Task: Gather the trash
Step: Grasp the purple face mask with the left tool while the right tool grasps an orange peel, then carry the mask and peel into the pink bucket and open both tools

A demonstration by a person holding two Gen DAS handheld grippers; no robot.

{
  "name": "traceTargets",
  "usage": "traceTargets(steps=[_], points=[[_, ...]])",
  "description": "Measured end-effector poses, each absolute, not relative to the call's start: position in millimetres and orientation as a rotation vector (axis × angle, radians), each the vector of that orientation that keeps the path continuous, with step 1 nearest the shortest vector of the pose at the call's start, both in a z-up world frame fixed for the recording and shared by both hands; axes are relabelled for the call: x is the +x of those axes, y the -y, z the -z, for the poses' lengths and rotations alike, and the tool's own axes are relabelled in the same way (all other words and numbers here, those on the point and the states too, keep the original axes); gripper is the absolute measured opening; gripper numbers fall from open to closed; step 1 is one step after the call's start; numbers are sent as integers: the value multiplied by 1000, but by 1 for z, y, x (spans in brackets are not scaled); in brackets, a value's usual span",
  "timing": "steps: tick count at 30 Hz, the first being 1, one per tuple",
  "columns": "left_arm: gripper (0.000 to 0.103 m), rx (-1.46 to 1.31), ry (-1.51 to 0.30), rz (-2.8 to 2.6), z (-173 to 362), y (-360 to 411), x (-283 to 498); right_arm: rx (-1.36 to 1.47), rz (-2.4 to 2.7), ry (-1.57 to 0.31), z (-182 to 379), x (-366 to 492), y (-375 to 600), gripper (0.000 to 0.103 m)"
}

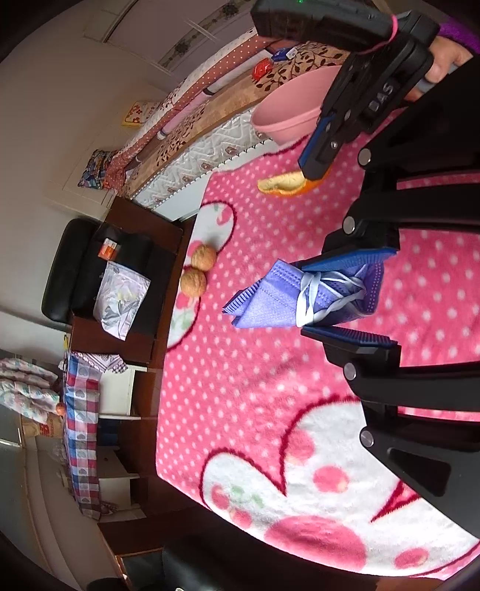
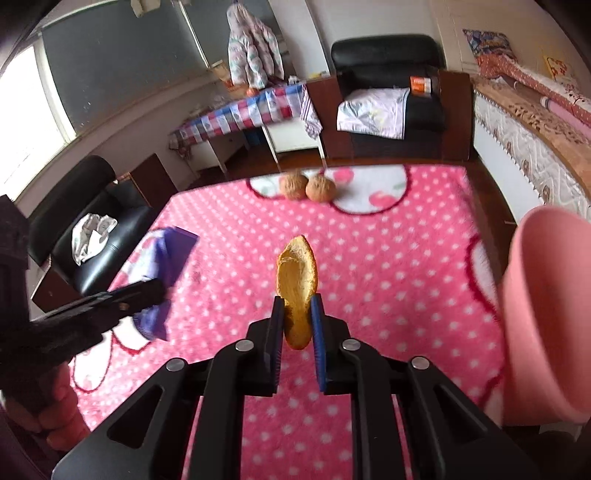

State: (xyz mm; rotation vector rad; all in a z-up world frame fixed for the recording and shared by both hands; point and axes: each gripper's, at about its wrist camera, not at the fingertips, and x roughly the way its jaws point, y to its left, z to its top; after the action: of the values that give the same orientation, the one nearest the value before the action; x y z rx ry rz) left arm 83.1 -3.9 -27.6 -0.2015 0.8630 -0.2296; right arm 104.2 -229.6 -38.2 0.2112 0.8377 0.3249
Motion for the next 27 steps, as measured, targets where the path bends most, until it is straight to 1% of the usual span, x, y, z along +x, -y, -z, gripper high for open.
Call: traceTargets(steps=[8,13,27], points=[[28,-173,-827,298,-1,55,89,222,-222,-763,7,79,277,15],[28,-155,-824,350,-11,94,89,246,-128,-730,-4,61,318,15],[29,-12,-813,496,-17,203,83,342,42,-699,9,42,399,15]])
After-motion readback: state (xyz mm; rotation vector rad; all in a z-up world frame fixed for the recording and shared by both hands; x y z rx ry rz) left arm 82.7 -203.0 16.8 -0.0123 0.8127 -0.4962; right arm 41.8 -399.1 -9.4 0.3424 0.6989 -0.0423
